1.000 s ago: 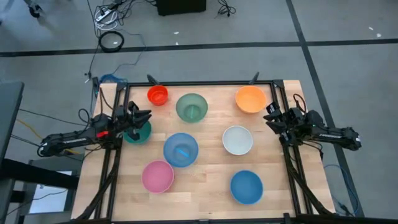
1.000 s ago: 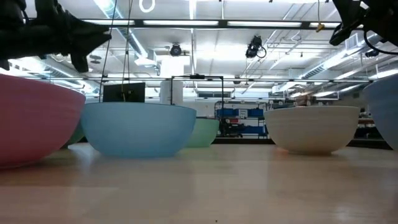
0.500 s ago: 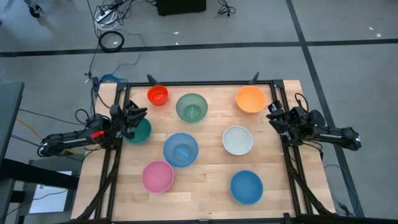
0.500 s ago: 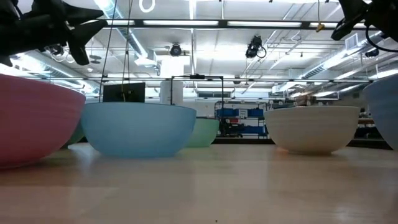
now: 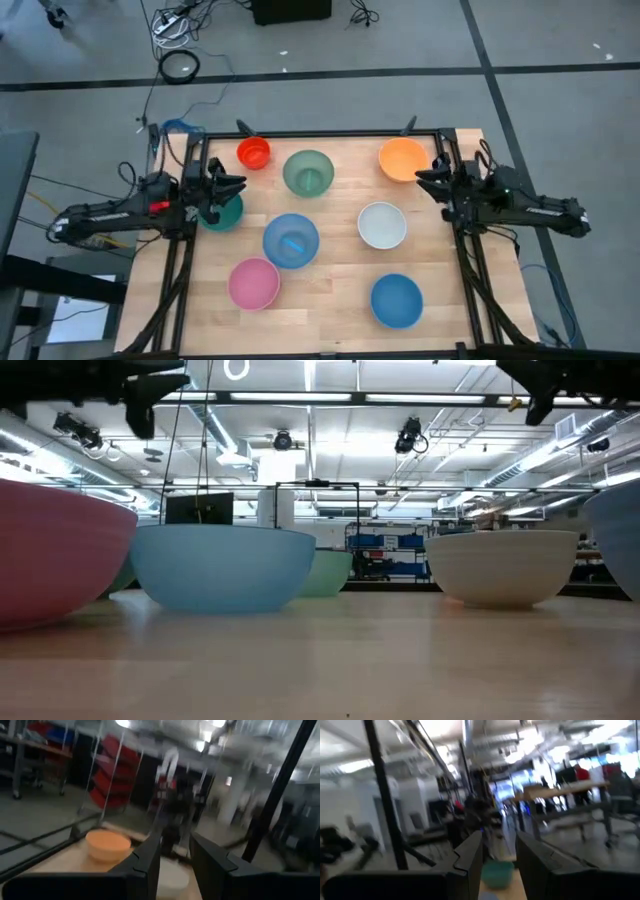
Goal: Nest bowls inside each other
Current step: Stack the light green bowl on top of the light blue bowl
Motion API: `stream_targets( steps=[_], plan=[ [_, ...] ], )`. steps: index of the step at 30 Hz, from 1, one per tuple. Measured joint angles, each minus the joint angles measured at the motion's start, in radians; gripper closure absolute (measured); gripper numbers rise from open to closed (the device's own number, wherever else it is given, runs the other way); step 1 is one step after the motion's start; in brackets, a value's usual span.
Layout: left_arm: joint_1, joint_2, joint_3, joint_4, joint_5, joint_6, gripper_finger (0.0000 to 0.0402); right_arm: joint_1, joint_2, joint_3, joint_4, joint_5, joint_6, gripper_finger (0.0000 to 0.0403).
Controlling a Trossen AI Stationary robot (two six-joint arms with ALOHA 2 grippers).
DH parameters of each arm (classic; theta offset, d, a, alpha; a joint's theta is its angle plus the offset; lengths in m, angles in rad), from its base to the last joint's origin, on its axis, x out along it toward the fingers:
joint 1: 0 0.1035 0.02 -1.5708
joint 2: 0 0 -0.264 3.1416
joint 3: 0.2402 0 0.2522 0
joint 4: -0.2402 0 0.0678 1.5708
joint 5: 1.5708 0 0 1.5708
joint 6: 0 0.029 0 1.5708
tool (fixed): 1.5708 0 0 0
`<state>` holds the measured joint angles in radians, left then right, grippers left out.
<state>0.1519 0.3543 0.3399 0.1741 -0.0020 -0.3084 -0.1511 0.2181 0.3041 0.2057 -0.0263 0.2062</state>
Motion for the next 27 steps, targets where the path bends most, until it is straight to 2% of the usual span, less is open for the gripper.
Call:
stream_targets(
  steps=[6,11,13,15,18,21,27],
  plan=[
    [-0.041,0.334,0.303,-0.384,-0.004,0.094,0.0277,0.001,0.294,0.197,-0.16,0.012,-0.044,0.0267],
    [-0.072,0.579,0.518,-0.596,0.004,0.147,0.0248,0.001,0.536,0.318,-0.19,0.023,-0.052,0.0228],
    [-0.077,0.664,0.598,-0.702,-0.014,0.158,0.0236,0.001,0.622,0.365,-0.201,0.085,-0.022,0.0213],
    [-0.079,0.735,0.665,-0.817,-0.064,0.174,0.0228,0.001,0.702,0.409,-0.22,0.181,0.074,0.0204],
    [-0.08,0.814,0.739,-0.938,-0.158,0.19,0.0221,-0.007,0.81,0.463,-0.226,0.225,0.159,0.0204],
    [-0.08,0.863,0.775,-0.992,-0.195,0.2,0.0219,-0.008,0.911,0.522,-0.247,0.224,0.203,0.0209],
    [-0.08,0.883,0.821,-1.117,-0.334,0.186,0.0219,-0.035,1.102,0.667,-0.416,0.333,0.207,0.0213]
  ],
)
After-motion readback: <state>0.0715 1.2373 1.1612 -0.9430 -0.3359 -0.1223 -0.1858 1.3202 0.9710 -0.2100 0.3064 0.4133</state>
